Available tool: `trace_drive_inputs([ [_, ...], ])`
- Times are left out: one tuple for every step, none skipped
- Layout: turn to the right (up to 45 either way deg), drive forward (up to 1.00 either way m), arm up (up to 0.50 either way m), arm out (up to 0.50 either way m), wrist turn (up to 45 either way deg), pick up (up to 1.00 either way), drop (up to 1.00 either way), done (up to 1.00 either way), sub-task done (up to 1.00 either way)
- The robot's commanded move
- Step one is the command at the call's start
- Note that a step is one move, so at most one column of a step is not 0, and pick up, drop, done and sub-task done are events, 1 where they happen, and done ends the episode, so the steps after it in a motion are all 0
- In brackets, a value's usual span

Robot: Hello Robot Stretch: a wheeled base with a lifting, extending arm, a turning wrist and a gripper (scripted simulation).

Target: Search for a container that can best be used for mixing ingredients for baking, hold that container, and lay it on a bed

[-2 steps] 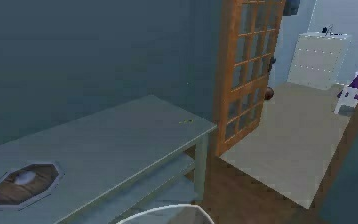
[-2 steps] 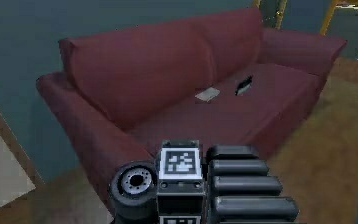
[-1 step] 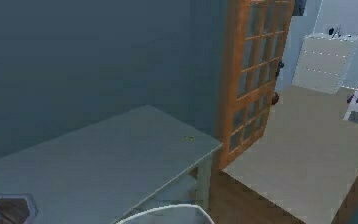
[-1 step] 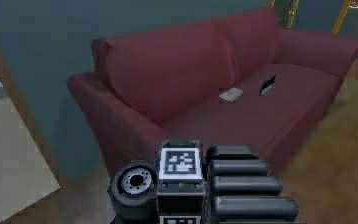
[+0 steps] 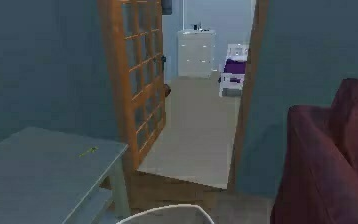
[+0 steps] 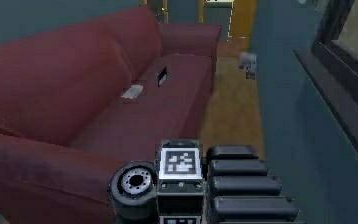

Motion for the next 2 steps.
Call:
trace_drive_inputs([
  [0.0,1.00,0.00,0.00,0.0,0.00,0.00,0.00,0.00],
  [3.0,0.00,0.00,0.00,0.0,0.00,0.00,0.00,0.00],
])
